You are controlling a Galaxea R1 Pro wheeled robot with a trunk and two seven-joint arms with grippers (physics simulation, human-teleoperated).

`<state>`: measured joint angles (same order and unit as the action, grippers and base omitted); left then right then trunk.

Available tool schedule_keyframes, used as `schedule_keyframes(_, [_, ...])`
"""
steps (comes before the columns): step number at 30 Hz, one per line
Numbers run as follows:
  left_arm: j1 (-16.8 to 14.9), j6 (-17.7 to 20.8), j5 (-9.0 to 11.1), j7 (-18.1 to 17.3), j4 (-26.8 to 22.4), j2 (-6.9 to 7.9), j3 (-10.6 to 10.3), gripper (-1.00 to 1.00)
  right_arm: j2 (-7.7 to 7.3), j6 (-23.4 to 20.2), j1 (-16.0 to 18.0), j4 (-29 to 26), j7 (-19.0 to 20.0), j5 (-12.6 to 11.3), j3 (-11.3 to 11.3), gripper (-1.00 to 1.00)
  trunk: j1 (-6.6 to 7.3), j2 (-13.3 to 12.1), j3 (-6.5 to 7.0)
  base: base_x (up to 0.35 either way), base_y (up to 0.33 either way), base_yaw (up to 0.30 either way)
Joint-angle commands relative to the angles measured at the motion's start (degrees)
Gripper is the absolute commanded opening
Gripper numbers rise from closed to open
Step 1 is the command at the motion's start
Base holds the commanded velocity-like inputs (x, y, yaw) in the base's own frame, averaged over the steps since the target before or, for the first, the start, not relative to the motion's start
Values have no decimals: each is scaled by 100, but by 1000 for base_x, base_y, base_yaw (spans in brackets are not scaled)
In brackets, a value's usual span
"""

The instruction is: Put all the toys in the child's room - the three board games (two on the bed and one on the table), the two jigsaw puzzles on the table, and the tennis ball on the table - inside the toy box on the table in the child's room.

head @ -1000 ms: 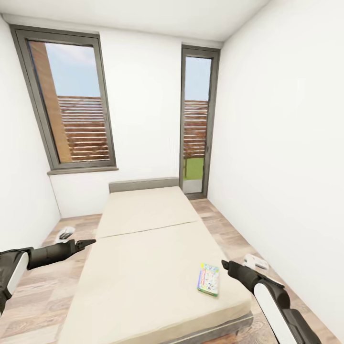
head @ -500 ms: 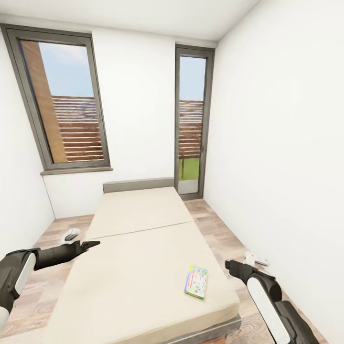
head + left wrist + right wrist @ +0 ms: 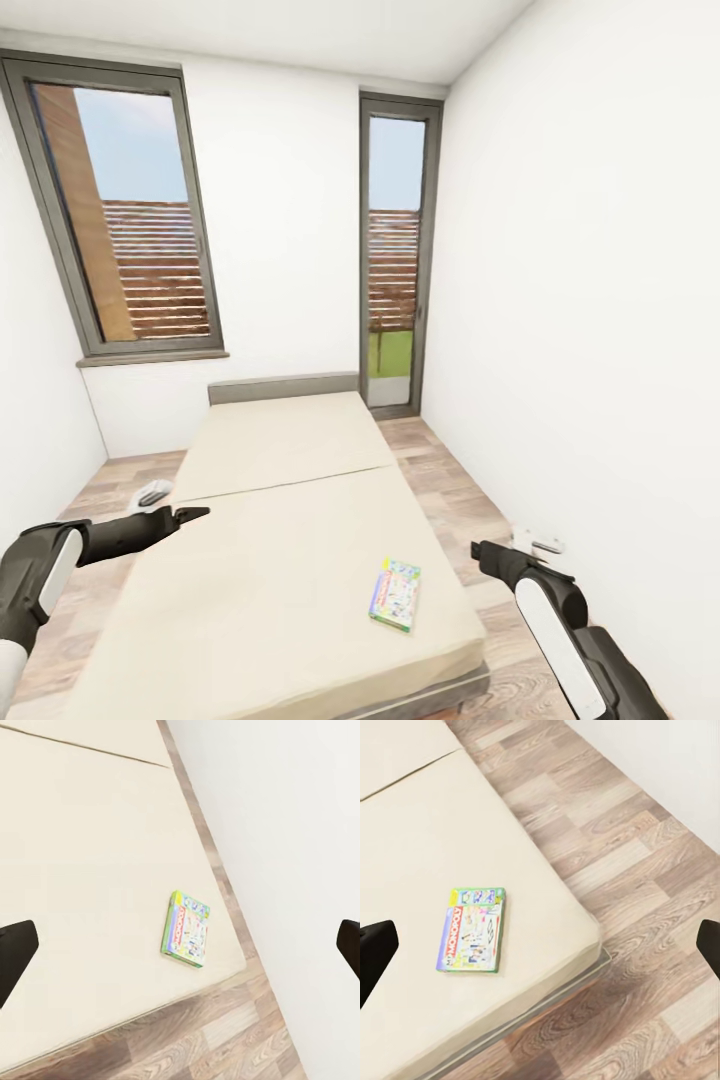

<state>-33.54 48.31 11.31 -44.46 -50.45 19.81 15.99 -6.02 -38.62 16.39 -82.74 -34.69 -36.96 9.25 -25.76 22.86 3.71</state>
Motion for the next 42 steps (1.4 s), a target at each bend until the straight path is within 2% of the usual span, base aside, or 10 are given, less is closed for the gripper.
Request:
schedule_keyframes(1, [-3,26,1,-9,0,-5,11,100,0,-6,4,-5,-58,-56,16,100,-3,5,-5,4,-236,0])
schedule_keyframes(12, [-3,27,2,29,0,-25,10,100,207,-43,5,-6,-75,-21,149,100,-3,5,-80,1,-281,0])
schedule_keyframes(26, [-3,27,2,33,0,-29,9,100,265,-58,5,-8,-81,-4,289,100,-3,5,-208,0,-285,0])
schedule_keyframes(33, [-3,34,2,27,0,-27,13,100,267,-64,7,-13,-82,2,295,100,-3,5,-274,7,-62,0])
schedule_keyframes(42, [-3,32,3,25,0,-28,17,100,271,-59,5,-24,-90,8,361,100,-3,5,-358,119,130,0])
